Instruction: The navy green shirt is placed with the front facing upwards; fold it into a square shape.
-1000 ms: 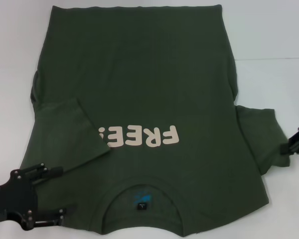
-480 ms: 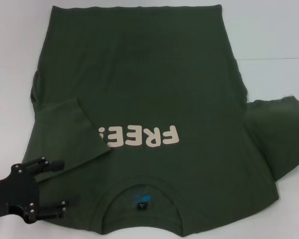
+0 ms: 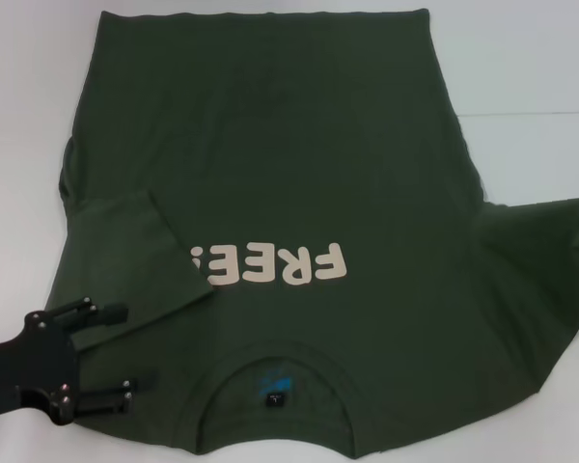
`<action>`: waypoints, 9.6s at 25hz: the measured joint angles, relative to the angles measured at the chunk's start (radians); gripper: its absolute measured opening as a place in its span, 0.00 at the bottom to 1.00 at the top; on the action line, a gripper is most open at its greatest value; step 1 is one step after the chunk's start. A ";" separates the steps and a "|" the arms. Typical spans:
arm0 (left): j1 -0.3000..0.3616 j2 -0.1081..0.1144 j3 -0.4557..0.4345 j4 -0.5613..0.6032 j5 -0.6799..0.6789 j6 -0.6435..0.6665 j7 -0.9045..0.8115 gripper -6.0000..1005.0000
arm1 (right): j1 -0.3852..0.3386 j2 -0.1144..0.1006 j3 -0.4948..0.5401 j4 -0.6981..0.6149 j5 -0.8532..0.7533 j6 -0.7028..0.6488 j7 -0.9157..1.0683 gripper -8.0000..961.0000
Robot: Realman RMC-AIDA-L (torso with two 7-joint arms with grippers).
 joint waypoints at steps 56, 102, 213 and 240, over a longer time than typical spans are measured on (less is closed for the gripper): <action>-0.006 -0.001 0.002 -0.025 -0.009 0.000 -0.024 0.89 | 0.207 0.035 -0.326 0.178 -0.092 0.274 0.134 0.77; -0.015 0.001 0.008 -0.050 -0.009 -0.009 -0.017 0.89 | 0.306 0.132 -0.400 0.213 -0.303 0.495 0.274 0.78; -0.278 0.156 -0.068 -0.108 0.576 -0.149 -1.250 0.78 | -0.186 0.032 -0.157 0.210 0.264 -0.004 -0.565 0.79; -0.293 0.160 -0.023 -0.113 0.577 -0.164 -1.265 0.04 | -0.120 -0.037 -0.155 0.080 0.099 -0.157 -0.200 0.78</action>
